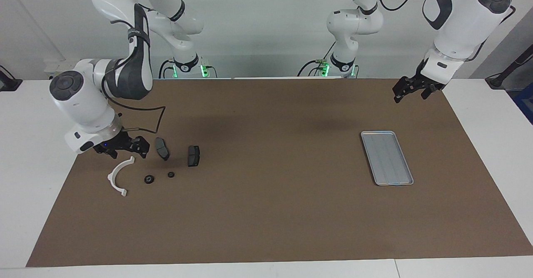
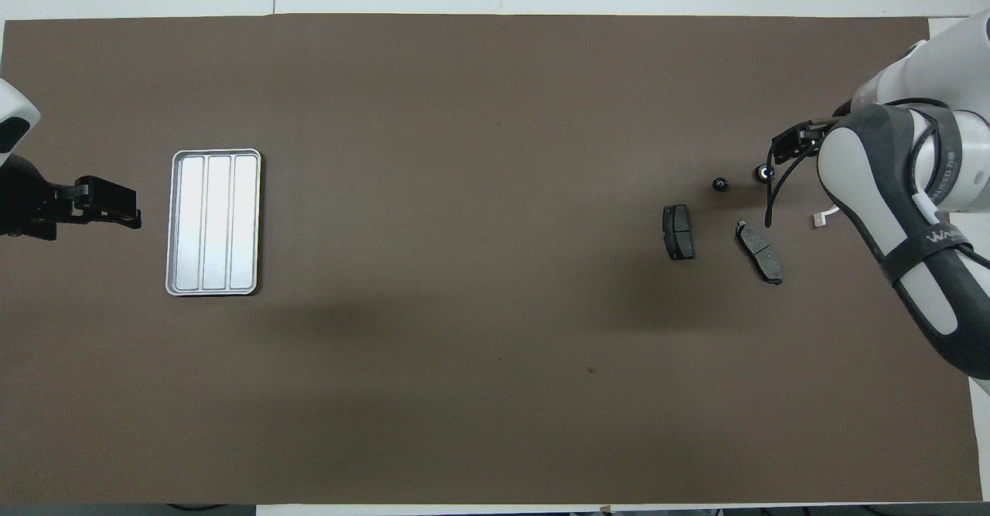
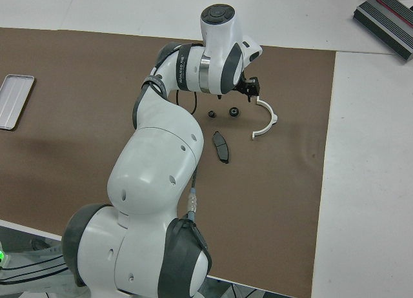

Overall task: Pick bearing gear from pile to tray
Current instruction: 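Reach the right gripper to a black bearing gear and grasp it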

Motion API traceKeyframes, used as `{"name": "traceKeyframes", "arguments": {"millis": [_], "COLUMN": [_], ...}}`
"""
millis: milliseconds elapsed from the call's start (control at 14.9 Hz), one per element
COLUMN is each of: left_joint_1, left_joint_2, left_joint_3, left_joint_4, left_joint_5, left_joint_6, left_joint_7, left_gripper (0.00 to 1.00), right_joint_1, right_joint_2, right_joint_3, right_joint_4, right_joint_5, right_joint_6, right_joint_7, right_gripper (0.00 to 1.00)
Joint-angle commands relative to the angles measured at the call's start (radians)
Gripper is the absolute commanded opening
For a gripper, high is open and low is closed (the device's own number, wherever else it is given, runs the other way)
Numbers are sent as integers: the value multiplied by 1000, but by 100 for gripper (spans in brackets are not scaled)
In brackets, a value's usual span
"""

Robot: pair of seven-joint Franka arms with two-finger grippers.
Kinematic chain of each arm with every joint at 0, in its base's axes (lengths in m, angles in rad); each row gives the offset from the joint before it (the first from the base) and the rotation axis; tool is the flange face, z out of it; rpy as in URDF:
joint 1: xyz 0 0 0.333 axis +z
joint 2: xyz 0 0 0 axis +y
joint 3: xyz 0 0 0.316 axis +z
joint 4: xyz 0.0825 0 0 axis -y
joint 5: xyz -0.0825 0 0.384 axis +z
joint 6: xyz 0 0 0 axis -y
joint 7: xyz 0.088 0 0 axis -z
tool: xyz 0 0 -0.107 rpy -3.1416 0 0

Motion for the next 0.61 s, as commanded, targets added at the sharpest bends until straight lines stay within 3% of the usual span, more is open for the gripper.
{"name": "traceKeyframes", "arguments": {"millis": [0, 202, 538], "left_joint_1": [15, 15, 15], "left_joint_2": [-16, -16, -16], "left_joint_3": [-14, -14, -14], "left_joint_4": [-12, -12, -12], "left_joint_5": [16, 16, 16], "left_joint_6": [-4, -4, -4], "left_joint_7": [1, 1, 3], "left_gripper": [100, 100, 100], "right_joint_1": [-14, -9, 9], "right_joint_2": [50, 104, 116], "right_joint_3": [12, 12, 12], "right_joint_4": [-5, -5, -36], "right_joint_5": [-13, -13, -13], "right_joint_6": [69, 134, 145], "right_joint_7": [-25, -22, -19], "right_gripper": [100, 100, 100]}}
